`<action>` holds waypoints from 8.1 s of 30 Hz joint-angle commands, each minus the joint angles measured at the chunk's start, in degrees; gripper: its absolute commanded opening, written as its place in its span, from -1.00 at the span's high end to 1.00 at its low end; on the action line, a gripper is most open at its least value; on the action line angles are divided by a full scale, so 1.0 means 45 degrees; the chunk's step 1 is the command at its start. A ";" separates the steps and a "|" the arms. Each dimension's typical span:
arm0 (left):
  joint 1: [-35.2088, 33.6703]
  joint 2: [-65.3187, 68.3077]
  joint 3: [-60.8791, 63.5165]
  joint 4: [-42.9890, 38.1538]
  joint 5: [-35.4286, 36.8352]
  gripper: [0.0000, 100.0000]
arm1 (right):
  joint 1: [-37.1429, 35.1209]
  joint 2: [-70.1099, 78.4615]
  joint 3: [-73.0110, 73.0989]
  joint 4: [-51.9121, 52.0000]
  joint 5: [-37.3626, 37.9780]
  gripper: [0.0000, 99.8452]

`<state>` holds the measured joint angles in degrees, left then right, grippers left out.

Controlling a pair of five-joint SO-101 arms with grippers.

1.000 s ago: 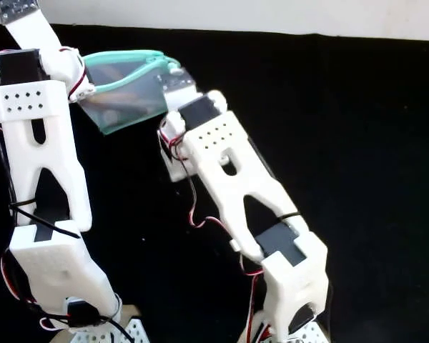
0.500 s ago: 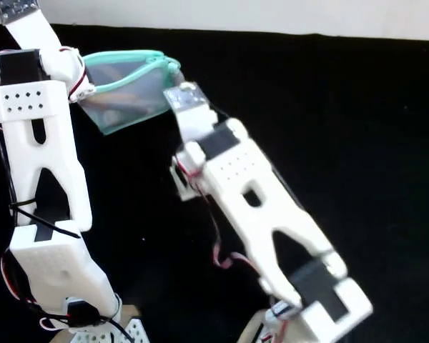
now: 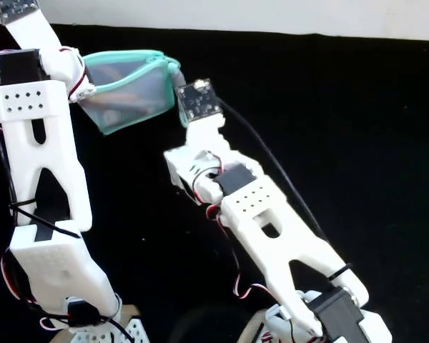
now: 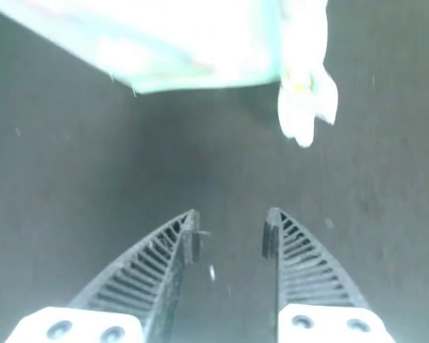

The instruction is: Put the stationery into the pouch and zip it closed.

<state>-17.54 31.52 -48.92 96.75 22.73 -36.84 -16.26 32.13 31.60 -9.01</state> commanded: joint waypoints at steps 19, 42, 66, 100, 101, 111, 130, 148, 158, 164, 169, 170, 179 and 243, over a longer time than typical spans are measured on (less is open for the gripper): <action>-0.0459 0.0752 0.0068 -0.0078 -0.0059 0.99 | 0.1201 0.3507 0.1201 -0.9661 -0.0039 0.69; -0.0459 0.0752 0.0068 -0.0078 -0.0078 0.99 | 0.2237 0.5050 0.1182 -1.1458 0.0000 0.69; -0.0420 0.0752 0.0068 -0.0098 -0.0488 0.99 | 0.1123 0.5050 0.1182 -1.0286 0.3165 0.49; -0.0459 0.0752 0.0068 -0.0078 -0.0488 0.99 | 0.1241 0.6457 -0.1221 -1.0286 -0.0469 0.49; -0.0459 0.0752 0.0068 -0.0078 -0.0488 0.99 | 0.1241 0.6554 -0.1221 -1.0286 -0.0469 0.49; -0.0479 0.0752 0.0068 -0.0078 -0.0488 0.99 | 0.1455 0.7238 -0.1338 -1.0305 -0.0430 0.99; -0.0479 0.0752 0.0068 -0.0078 -0.0508 0.99 | 0.2491 0.3214 0.2940 -1.0168 -0.0410 0.99; -0.0400 0.0674 0.0010 -0.0098 -0.0508 0.99 | 0.2745 -0.4679 0.5031 -0.4386 -0.0488 0.99; -0.0400 0.0654 0.0010 -0.0078 -0.0508 0.99 | 0.2647 -0.5304 -0.0479 0.3526 -0.0508 0.99; -0.0400 0.0654 0.0010 -0.0078 -0.0508 0.99 | 0.2667 -0.5324 -0.3624 0.5753 -0.1016 0.99; -0.0400 0.0654 -0.0010 -0.0078 -0.0508 0.99 | 0.2686 -0.5187 -0.7199 0.7121 -0.2305 0.99; -0.0400 0.0654 -0.0010 -0.0078 -0.0508 0.99 | 0.2667 -0.5187 -0.7824 0.7238 -0.2305 0.99; 0.0264 0.0635 -0.0127 -0.0156 -0.0508 0.99 | 0.2647 -0.3917 -1.2493 0.7355 -0.2305 0.99; 0.1807 -0.5636 -0.2452 0.0899 -0.5958 0.60 | 0.0889 -0.0264 -1.5306 0.6437 -0.3556 0.99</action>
<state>-7.25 12.00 -60.00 100.53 -4.97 -32.26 -17.67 -34.51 62.55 -24.48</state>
